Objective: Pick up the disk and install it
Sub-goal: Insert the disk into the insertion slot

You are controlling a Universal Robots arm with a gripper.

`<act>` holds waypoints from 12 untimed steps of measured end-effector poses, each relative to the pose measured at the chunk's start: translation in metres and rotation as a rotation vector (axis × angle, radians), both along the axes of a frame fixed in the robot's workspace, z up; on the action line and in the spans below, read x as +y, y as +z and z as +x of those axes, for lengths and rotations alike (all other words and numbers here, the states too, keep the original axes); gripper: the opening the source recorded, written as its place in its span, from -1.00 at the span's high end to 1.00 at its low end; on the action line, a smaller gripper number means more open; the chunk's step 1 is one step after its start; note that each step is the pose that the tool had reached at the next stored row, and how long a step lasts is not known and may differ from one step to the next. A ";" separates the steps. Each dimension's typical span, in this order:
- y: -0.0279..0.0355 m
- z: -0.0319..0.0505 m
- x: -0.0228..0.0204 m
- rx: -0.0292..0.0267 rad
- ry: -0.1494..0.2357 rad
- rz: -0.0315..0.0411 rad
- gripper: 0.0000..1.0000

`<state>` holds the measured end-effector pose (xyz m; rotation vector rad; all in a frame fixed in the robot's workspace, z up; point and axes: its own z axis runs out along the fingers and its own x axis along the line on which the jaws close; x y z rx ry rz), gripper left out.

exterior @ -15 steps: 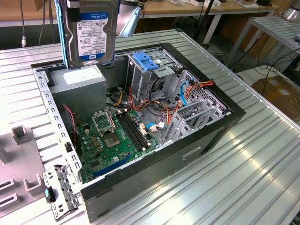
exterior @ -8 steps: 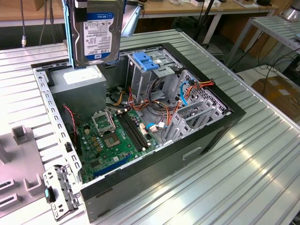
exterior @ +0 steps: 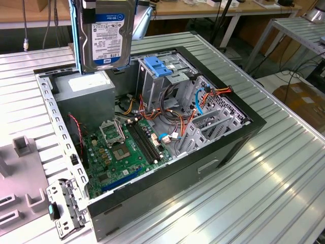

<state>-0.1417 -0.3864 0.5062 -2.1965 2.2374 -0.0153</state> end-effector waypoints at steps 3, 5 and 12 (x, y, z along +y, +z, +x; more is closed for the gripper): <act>0.0000 0.0003 0.0000 0.0000 0.000 0.0000 0.25; 0.0000 0.0003 -0.0006 0.0000 0.000 0.0000 0.25; 0.0000 0.0003 -0.0069 0.0000 0.000 0.0000 0.25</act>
